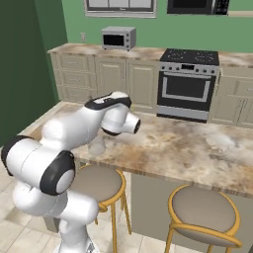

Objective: Take a straw from the drawer in front and place it inside the glass cup on the dining counter.

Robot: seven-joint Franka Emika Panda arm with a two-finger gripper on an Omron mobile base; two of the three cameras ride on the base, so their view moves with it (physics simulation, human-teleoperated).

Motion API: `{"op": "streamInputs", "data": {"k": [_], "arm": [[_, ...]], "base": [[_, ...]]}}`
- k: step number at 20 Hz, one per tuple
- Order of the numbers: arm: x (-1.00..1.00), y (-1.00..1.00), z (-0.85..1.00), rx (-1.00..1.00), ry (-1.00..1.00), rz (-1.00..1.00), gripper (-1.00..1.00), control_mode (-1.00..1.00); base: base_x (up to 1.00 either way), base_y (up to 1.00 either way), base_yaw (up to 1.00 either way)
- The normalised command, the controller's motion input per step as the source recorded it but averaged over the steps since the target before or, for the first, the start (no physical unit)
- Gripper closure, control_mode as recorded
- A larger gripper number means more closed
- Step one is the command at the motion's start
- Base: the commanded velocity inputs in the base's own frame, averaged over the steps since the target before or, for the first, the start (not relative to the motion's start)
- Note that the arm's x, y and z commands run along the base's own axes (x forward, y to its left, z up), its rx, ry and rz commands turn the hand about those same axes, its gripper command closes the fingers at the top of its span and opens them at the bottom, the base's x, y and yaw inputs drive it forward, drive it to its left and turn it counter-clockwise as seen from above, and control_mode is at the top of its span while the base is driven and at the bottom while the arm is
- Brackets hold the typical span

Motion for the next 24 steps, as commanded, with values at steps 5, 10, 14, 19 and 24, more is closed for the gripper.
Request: {"op": "streamInputs", "data": {"k": [5,10,14,19,24], "arm": [[0.03,0.0,0.0,0.0,0.01,-0.47,1.0,-1.0],[0.04,-0.04,0.0,0.0,0.05,-0.38,1.0,-1.0],[0.13,-0.17,0.0,0.0,0.26,-0.14,1.0,-1.0],[0.03,-0.31,-0.14,0.04,0.27,0.05,1.0,-1.0],[0.09,-0.19,-0.17,0.04,0.21,0.05,1.0,-1.0]], "base": [[0.0,0.0,0.0],[0.0,0.0,0.0],[0.0,0.0,0.0],[0.0,0.0,0.0],[0.0,0.0,0.0]]}}
